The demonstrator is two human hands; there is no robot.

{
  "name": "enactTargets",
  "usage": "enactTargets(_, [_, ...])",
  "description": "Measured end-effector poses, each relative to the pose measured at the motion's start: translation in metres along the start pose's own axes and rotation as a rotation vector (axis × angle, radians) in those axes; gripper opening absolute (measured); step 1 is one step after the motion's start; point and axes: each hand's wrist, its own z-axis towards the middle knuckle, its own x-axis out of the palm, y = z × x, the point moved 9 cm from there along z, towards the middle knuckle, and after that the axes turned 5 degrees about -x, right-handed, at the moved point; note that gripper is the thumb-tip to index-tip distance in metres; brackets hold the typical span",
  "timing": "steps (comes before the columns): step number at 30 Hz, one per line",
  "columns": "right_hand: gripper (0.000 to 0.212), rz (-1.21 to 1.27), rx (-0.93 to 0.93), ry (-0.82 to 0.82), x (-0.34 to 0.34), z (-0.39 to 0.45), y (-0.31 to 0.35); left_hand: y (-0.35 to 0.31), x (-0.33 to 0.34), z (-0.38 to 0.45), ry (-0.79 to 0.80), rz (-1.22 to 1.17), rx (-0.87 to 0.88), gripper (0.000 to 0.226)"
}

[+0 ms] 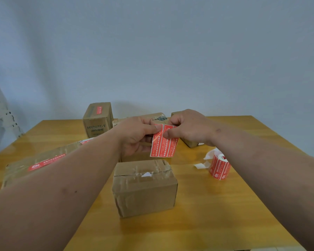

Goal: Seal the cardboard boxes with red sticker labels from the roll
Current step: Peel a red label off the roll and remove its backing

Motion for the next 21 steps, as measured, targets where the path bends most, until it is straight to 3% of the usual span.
enactTargets(6, [0.012,0.03,0.006,0.001,-0.001,-0.002,-0.002,-0.001,-0.003,-0.001,-0.006,-0.04,0.006,0.027])
enactTargets(11, [0.012,0.041,0.025,0.007,-0.003,-0.004,-0.005,-0.004,-0.001,-0.006,0.024,0.066,0.005,0.009])
enactTargets(15, [0.018,0.274,0.073,0.051,0.003,-0.008,-0.007,-0.008,0.0,-0.003,-0.015,0.105,0.037,0.005])
enactTargets(21, [0.012,0.07,0.064,0.048,0.001,-0.003,-0.008,-0.005,0.004,-0.002,-0.001,0.078,0.031,0.009])
